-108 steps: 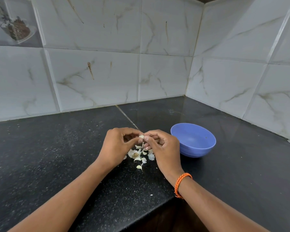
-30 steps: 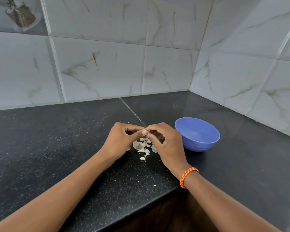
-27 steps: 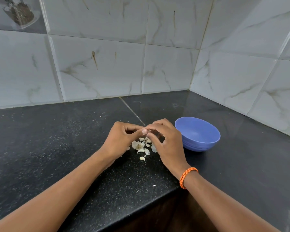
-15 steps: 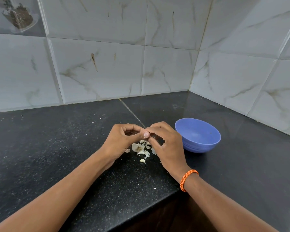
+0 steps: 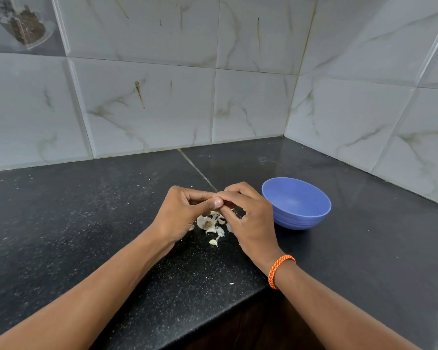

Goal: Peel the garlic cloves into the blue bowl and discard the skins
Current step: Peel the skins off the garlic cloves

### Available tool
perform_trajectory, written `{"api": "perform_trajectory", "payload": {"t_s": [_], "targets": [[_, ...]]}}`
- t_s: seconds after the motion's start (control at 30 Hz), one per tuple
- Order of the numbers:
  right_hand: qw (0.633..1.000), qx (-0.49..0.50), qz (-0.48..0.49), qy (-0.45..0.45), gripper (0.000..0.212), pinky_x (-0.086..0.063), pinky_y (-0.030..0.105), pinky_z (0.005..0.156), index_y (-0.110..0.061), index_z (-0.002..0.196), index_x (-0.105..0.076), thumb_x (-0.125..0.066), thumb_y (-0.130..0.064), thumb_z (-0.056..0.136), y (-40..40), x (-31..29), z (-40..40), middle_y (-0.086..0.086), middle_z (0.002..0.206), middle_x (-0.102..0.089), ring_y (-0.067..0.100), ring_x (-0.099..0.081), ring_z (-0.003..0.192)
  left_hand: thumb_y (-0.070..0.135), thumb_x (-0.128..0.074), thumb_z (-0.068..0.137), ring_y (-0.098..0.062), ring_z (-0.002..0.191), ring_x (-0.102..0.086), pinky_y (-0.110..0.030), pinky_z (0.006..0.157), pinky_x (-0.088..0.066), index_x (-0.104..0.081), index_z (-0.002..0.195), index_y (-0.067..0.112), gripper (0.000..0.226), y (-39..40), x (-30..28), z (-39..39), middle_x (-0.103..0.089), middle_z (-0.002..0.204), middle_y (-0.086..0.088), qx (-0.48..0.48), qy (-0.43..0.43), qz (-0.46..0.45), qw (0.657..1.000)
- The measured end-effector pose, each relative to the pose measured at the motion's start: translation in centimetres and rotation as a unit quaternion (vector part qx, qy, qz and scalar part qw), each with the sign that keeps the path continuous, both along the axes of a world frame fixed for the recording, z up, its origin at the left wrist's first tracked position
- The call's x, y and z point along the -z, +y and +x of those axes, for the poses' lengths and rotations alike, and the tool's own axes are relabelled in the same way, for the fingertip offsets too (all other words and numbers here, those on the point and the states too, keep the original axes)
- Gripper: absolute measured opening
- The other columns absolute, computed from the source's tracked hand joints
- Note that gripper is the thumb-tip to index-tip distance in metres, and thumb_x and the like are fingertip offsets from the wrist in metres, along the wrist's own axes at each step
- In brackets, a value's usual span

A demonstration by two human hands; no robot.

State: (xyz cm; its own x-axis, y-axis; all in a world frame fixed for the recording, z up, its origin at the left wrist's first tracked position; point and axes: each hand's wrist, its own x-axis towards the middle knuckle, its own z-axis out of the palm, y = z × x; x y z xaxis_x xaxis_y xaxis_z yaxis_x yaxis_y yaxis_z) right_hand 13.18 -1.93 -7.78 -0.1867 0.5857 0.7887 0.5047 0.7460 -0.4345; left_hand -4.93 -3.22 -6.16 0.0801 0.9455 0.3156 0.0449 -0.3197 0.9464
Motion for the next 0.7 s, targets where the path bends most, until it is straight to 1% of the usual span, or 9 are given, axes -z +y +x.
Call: {"api": "perform_trajectory", "payload": {"t_s": [0.13, 0.2, 0.27, 0.37, 0.47, 0.53, 0.6, 0.67, 0.7], "targets": [[1.0, 0.003, -0.002, 0.0, 0.022, -0.051, 0.016, 0.078, -0.014, 0.108, -0.082, -0.081, -0.001, 0.09, 0.08, 0.03, -0.1, -0.007, 0.101, -0.067, 0.007, -0.064, 0.093, 0.006, -0.078, 0.094, 0.0, 0.072, -0.074, -0.012, 0.071, -0.054, -0.083, 0.108, 0.0, 0.016, -0.16, 0.06, 0.31, -0.084, 0.087, -0.005, -0.001, -0.009, 0.007, 1.0], [1.0, -0.002, -0.011, 0.005, 0.021, -0.051, 0.016, 0.078, -0.014, 0.109, -0.082, -0.081, -0.002, 0.091, 0.14, 0.01, -0.08, -0.007, 0.101, -0.067, 0.008, -0.065, 0.094, 0.004, -0.076, 0.095, 0.004, 0.058, -0.067, -0.007, 0.06, -0.048, -0.081, 0.11, -0.004, 0.018, -0.13, 0.11, 0.47, -0.079, 0.071, 0.003, -0.002, -0.022, -0.003, 1.0], [1.0, -0.009, -0.018, 0.014, 0.02, -0.051, 0.016, 0.077, -0.014, 0.108, -0.082, -0.081, -0.003, 0.091, 0.13, -0.05, -0.07, -0.007, 0.101, -0.067, 0.009, -0.065, 0.094, 0.005, -0.076, 0.095, 0.005, 0.052, -0.062, -0.005, 0.054, -0.044, -0.081, 0.109, -0.005, 0.018, -0.09, 0.06, 0.42, -0.075, 0.065, 0.006, -0.005, -0.027, -0.012, 1.0], [0.999, -0.029, -0.037, 0.025, 0.021, -0.054, 0.02, 0.079, -0.014, 0.11, -0.081, -0.08, -0.003, 0.092, 0.1, -0.14, -0.02, -0.006, 0.103, -0.067, 0.011, -0.066, 0.097, 0.015, -0.082, 0.091, 0.002, 0.062, -0.066, -0.009, 0.06, -0.047, -0.085, 0.1, 0.003, 0.016, -0.02, -0.1, 0.01, -0.081, 0.078, -0.002, -0.018, -0.019, -0.018, 0.999], [0.997, -0.05, -0.053, 0.034, 0.026, -0.055, 0.024, 0.082, -0.014, 0.113, -0.081, -0.077, 0.002, 0.093, 0.19, -0.16, 0.07, -0.005, 0.105, -0.067, 0.014, -0.066, 0.101, 0.025, -0.085, 0.089, -0.006, 0.069, -0.066, -0.016, 0.063, -0.05, -0.087, 0.098, 0.011, 0.017, -0.22, -0.37, -0.41, -0.083, 0.086, -0.006, -0.029, 0.001, -0.028, 0.999], [0.996, -0.047, -0.057, 0.044, 0.024, -0.057, 0.027, 0.082, -0.015, 0.112, -0.082, -0.079, -0.001, 0.093, 0.17, -0.15, 0.09, -0.006, 0.104, -0.068, 0.015, -0.067, 0.101, 0.027, -0.084, 0.089, -0.011, 0.067, -0.063, -0.019, 0.061, -0.049, -0.088, 0.101, 0.014, 0.018, -0.37, -0.37, -0.52, -0.083, 0.087, -0.005, -0.026, 0.006, -0.027, 0.999], [0.996, -0.038, -0.053, 0.062, 0.02, -0.059, 0.03, 0.081, -0.015, 0.11, -0.081, -0.081, -0.006, 0.092, 0.21, -0.13, 0.18, -0.006, 0.104, -0.07, 0.015, -0.069, 0.099, 0.027, -0.083, 0.091, -0.018, 0.066, -0.062, -0.023, 0.06, -0.049, -0.087, 0.106, 0.016, 0.019, -0.43, -0.29, -0.48, -0.084, 0.092, -0.006, -0.021, 0.004, -0.028, 0.999], [0.995, -0.034, -0.053, 0.074, 0.019, -0.061, 0.035, 0.079, -0.016, 0.108, -0.08, -0.083, -0.008, 0.091, 0.25, -0.07, 0.26, -0.007, 0.102, -0.073, 0.015, -0.072, 0.096, 0.025, -0.083, 0.092, -0.023, 0.066, -0.064, -0.027, 0.061, -0.051, -0.087, 0.107, 0.014, 0.019, -0.38, -0.21, -0.41, -0.084, 0.096, -0.008, -0.022, -0.001, -0.029, 0.999], [0.995, -0.033, -0.054, 0.074, 0.019, -0.062, 0.036, 0.077, -0.016, 0.107, -0.079, -0.084, -0.008, 0.091, 0.24, -0.06, 0.24, -0.007, 0.102, -0.073, 0.015, -0.072, 0.094, 0.023, -0.084, 0.092, -0.024, 0.066, -0.065, -0.026, 0.061, -0.052, -0.087, 0.106, 0.012, 0.019, -0.35, -0.2, -0.39, -0.084, 0.096, -0.01, -0.024, -0.004, -0.028, 0.999]]}}
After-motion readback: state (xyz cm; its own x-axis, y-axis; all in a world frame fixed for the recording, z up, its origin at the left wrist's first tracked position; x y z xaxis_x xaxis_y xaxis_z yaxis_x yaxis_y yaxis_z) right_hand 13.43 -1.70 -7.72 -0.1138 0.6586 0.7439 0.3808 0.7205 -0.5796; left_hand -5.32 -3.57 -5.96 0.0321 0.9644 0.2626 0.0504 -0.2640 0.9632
